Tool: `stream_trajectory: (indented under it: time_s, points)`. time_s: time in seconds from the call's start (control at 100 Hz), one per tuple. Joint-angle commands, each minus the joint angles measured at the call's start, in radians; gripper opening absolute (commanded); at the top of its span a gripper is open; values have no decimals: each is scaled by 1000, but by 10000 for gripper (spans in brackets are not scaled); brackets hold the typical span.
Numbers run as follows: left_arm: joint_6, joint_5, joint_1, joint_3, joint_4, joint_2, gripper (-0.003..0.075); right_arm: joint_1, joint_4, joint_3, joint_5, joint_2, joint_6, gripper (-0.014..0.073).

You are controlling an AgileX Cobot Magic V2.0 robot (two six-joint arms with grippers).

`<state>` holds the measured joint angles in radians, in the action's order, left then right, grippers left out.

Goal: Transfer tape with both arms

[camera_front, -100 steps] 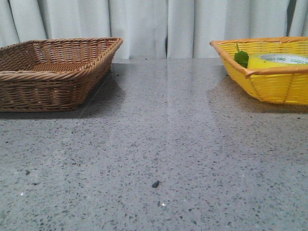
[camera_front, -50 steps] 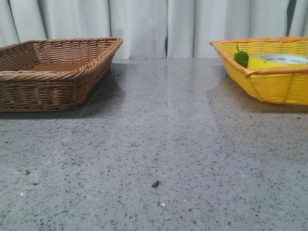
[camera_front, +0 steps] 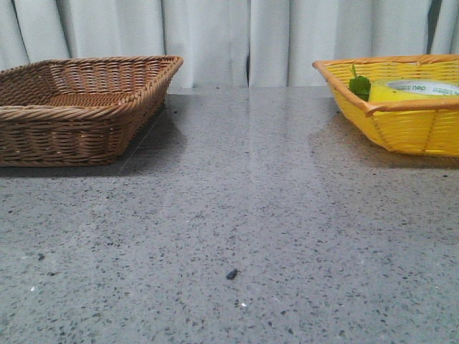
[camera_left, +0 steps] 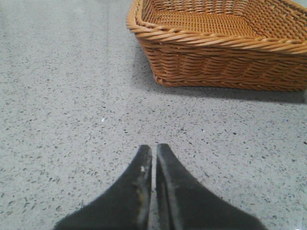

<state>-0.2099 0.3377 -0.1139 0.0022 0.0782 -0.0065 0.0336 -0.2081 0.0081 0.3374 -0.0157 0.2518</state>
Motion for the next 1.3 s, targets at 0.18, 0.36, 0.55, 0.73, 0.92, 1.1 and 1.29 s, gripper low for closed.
stream_trajectory:
  time_s: [0.18,0.36,0.55,0.73,0.92,1.1,1.29]
  points:
    - [0,-50,1,10,-8,-24,-21,-1,-9,24,-18,-15,-5,-67]
    - [0,-50,1,10,-8,-24,-21,-1,-9,24,-18,-15,-5,-67]
    - [0,-51,1,10,-1,-24,-21,-1,-9,24,-18,-15,-5,-67]
    - [0,-60,1,10,-1,-24,-21,-1,-9,24,-18,-15,-5,-67]
    - [-2,-144,1,10,-78,-24,-21,-1,-9,24,-16,-15,-5,-67]
    - [-2,-218,1,10,-271,-24,-21,-1,-9,24,-16,-15,-5,-67]
    - [-4,-245,1,10,-352,-24,-21,-1,-9,24,-16,-15,-5,-67]
